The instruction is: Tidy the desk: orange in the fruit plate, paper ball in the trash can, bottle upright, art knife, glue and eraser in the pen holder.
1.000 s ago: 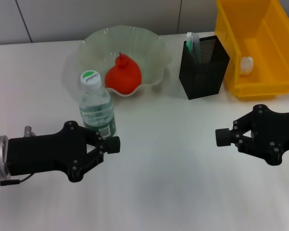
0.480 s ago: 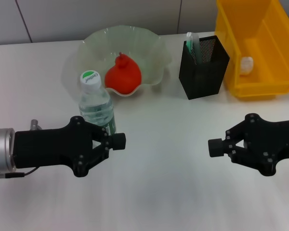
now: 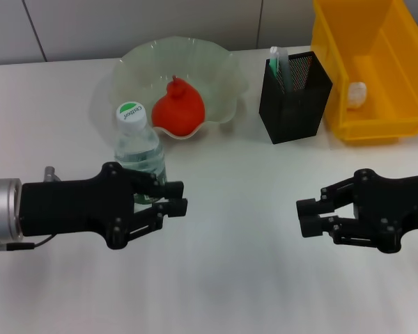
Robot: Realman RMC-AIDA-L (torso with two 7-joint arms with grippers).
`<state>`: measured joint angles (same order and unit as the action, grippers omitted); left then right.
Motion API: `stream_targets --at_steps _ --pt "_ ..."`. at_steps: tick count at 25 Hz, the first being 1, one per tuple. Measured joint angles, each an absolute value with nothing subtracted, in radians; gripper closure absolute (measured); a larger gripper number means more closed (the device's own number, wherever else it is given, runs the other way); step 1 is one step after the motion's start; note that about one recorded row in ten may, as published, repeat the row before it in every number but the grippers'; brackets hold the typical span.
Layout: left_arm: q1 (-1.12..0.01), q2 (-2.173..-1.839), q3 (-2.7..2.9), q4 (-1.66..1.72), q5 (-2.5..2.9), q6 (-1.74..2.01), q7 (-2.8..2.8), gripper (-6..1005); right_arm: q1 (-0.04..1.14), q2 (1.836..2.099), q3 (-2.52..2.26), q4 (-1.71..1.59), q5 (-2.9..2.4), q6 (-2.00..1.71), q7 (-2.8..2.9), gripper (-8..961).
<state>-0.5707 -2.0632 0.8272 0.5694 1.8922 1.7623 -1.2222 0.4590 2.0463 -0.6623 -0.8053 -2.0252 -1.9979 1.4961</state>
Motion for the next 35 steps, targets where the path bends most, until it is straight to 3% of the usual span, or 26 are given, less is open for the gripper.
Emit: stream_targets --at_steps 10,14,18,20,35 --pt "-0.585 -2.063 0.810 0.582 1.887 1.752 -1.255 689 0.438 2.066 -0.651 -0.864 -2.019 -1.987 1.508 624" --pt "-0.588 -2.064 0.805 0.582 1.878 1.741 -1.272 530 0.435 2.072 -0.648 -0.866 -2.012 -1.983 1.488 388" --pt "-0.589 -2.065 0.801 0.583 1.863 1.741 -1.273 367 0.436 2.073 -0.647 -0.867 -2.011 -1.981 1.487 257" --pt "-0.589 -2.065 0.798 0.583 1.862 1.744 -1.274 367 0.437 2.073 -0.647 -0.867 -2.011 -1.978 1.487 191" --pt "-0.591 -2.065 0.796 0.581 1.861 1.759 -1.331 367 0.434 2.074 -0.647 -0.868 -2.009 -1.973 1.491 191"
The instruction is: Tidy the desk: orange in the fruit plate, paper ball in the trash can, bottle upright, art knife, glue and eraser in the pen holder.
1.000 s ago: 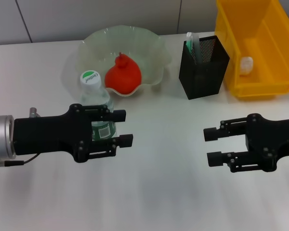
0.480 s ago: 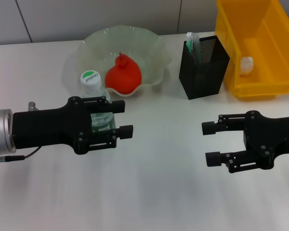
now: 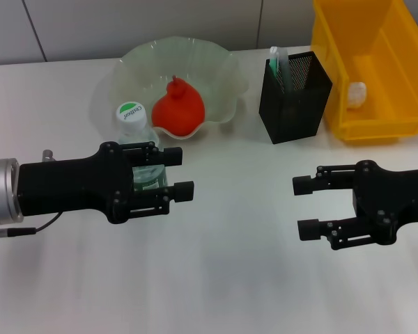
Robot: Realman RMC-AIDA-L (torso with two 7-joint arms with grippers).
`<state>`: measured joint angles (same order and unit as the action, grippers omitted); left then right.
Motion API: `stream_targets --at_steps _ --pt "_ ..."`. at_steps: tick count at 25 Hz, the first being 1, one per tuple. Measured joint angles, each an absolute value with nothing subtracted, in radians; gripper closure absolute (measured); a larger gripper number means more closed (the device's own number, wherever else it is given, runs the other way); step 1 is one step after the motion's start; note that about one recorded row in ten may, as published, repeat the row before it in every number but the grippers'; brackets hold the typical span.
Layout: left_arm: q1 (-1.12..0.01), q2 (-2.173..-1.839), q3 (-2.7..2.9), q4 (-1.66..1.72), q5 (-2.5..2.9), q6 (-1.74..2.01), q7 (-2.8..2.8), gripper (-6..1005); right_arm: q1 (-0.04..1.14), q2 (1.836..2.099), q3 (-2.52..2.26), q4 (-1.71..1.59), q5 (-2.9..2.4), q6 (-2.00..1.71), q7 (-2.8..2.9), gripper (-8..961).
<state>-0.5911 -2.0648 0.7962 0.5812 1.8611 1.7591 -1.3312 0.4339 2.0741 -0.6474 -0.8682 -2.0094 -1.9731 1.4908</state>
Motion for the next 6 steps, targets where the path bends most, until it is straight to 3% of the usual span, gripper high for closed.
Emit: stream_targets --at_steps 6 --pt "-0.591 -2.065 0.801 0.582 1.861 1.763 -1.350 367 0.431 2.075 -0.649 -0.868 -2.010 -1.959 1.491 191"
